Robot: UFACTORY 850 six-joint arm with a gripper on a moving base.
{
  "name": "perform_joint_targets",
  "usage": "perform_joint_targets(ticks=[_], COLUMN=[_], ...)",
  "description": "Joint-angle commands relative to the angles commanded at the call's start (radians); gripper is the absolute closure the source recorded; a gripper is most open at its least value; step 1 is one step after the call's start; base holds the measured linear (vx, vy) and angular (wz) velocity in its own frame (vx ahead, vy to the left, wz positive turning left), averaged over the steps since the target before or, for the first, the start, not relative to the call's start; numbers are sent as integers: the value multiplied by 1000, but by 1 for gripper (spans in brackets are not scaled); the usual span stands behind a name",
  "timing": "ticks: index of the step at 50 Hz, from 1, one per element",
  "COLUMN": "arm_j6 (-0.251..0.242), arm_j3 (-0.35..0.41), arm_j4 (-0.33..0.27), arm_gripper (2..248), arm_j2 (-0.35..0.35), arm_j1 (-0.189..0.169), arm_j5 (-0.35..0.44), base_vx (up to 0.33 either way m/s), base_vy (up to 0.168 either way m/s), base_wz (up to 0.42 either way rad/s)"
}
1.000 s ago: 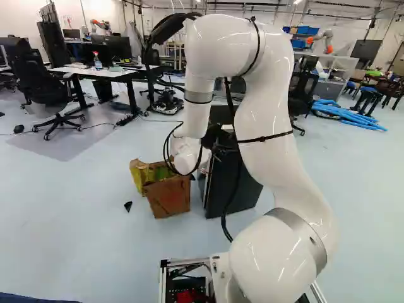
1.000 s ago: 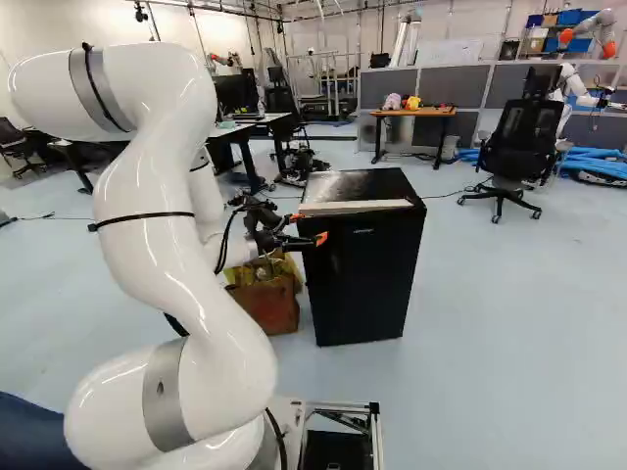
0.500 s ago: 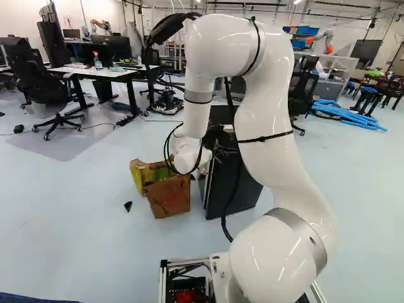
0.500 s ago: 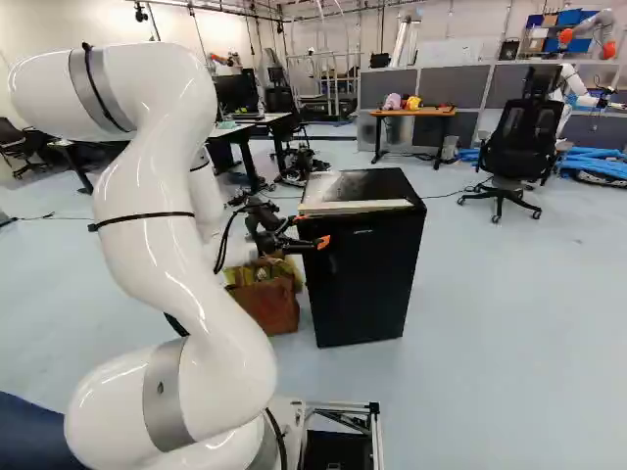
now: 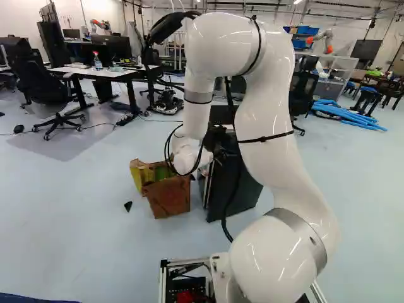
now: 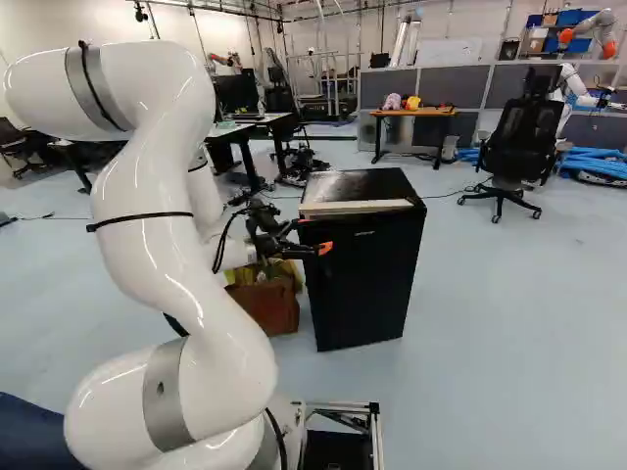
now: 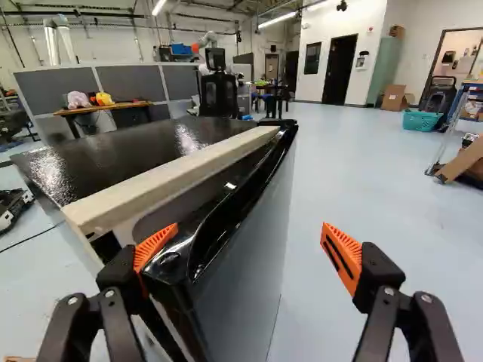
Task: Grab a drink from the fridge
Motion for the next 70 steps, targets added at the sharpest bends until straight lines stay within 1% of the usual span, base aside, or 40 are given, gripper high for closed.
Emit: perform_joint_targets(ticks=[15, 34, 49, 61, 70], arm_j6=[0, 0, 0, 0, 0], arm_j3=[45, 120, 176, 207, 223], arm_j4=[54, 122, 193, 253, 304], arm_gripper=[3, 3, 3, 3, 3], arm_j2=[21, 54, 75, 84, 88], arm_j1=[23, 59, 83, 93, 93], arm_j5=[0, 0, 0, 0, 6], base_vx=[0, 0, 0, 0, 0], base_vy=[0, 0, 0, 0, 0], base_wz=[0, 0, 0, 0, 0])
